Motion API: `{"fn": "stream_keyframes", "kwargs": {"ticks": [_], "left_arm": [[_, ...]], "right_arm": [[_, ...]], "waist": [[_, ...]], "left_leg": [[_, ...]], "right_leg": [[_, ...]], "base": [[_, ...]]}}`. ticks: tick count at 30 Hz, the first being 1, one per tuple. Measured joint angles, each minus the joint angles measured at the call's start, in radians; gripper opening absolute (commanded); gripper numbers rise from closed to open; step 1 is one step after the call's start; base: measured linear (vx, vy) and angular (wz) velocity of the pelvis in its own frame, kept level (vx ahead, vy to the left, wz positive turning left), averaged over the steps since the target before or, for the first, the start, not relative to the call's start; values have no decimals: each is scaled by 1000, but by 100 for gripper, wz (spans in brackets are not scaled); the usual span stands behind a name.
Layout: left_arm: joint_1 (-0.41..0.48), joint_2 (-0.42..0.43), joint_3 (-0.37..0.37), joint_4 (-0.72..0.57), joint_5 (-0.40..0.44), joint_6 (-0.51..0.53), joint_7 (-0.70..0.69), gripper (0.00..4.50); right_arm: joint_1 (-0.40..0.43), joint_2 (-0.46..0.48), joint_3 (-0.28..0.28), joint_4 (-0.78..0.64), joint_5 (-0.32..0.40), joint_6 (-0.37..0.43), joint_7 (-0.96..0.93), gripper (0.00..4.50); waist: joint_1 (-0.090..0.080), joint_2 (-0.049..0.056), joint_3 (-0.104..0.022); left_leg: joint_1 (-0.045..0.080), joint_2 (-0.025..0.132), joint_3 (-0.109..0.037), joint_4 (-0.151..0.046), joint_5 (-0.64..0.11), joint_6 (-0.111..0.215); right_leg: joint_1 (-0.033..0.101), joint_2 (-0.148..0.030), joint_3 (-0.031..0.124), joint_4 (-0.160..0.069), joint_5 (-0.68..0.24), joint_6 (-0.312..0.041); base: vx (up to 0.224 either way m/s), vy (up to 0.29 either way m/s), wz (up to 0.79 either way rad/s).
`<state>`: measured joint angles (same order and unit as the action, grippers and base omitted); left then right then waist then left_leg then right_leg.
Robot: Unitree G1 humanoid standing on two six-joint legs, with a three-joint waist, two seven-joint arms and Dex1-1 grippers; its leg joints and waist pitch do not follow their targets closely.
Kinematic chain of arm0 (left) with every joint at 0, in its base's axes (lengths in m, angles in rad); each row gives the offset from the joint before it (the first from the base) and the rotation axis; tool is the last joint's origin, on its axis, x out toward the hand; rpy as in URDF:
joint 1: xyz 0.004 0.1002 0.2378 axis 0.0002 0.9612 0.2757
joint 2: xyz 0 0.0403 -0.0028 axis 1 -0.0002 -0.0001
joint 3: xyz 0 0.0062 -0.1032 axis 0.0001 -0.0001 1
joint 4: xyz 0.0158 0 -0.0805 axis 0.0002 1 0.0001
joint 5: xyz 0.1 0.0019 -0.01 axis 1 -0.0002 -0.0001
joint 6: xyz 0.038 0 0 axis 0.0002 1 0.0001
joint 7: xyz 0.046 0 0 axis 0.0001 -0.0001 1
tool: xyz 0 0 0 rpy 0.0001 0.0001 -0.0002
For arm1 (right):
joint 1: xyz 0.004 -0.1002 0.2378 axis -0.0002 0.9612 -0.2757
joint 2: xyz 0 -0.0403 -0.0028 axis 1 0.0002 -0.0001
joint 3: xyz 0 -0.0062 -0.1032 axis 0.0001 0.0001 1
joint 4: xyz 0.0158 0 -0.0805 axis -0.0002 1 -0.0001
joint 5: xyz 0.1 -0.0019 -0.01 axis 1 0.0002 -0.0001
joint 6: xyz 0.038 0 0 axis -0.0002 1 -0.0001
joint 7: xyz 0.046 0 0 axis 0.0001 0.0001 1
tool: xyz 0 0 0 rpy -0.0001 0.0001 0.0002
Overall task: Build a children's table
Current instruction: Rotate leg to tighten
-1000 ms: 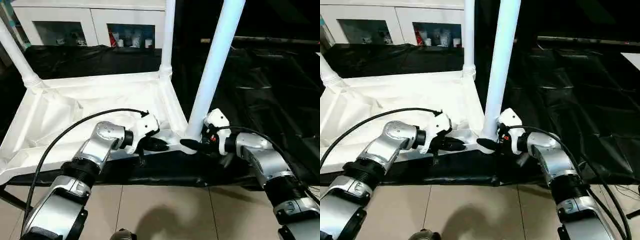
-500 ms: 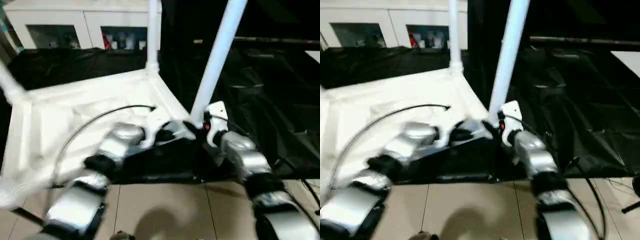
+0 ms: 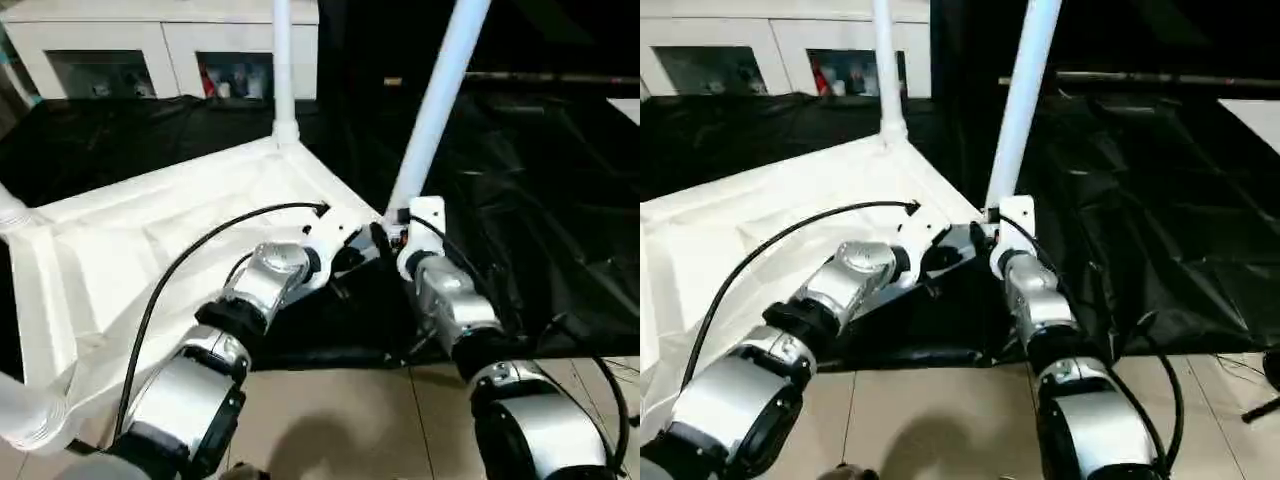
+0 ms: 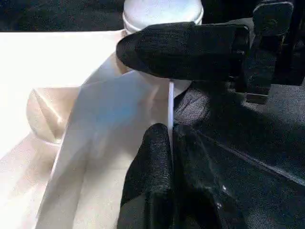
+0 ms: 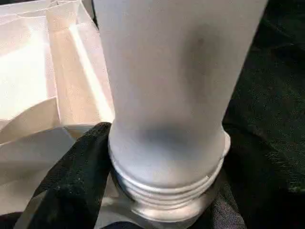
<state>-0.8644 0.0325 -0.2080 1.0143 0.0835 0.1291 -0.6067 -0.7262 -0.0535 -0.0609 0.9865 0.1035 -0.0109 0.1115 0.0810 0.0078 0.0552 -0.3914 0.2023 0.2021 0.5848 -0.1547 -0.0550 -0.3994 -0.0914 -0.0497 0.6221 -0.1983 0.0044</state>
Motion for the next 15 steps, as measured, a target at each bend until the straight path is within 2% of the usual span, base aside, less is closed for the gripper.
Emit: {"fn": "stream_keyframes", "kwargs": {"ticks": [5,10,12,15], "left_arm": [[11,26,-9,-14,5,-24,-52,0],[39,78,-26,-55,7,-60,-156,0],[78,118,-46,-115,-1,-85,-270,0],[136,200,-65,-207,-29,-105,-432,0]], "right_arm": [[6,-27,6,-14,10,3,95,431],[71,-104,54,-162,19,37,286,442],[161,-203,138,-316,23,53,499,442],[232,-280,171,-386,46,95,672,442]], "waist": [[0,-1,1],[9,-2,1],[16,-2,1],[25,-2,1]], "left_leg": [[0,0,0,-3,0,0],[0,1,0,-5,0,0],[0,1,0,-6,0,0],[0,1,0,-6,0,0]], "right_leg": [[-1,0,-1,0,0,0],[-1,1,-2,0,0,1],[0,1,-2,-4,-1,1],[0,1,-2,-6,-1,1]], "base": [[0,0,0],[0,0,0],[0,0,0],[0,0,0]]}}
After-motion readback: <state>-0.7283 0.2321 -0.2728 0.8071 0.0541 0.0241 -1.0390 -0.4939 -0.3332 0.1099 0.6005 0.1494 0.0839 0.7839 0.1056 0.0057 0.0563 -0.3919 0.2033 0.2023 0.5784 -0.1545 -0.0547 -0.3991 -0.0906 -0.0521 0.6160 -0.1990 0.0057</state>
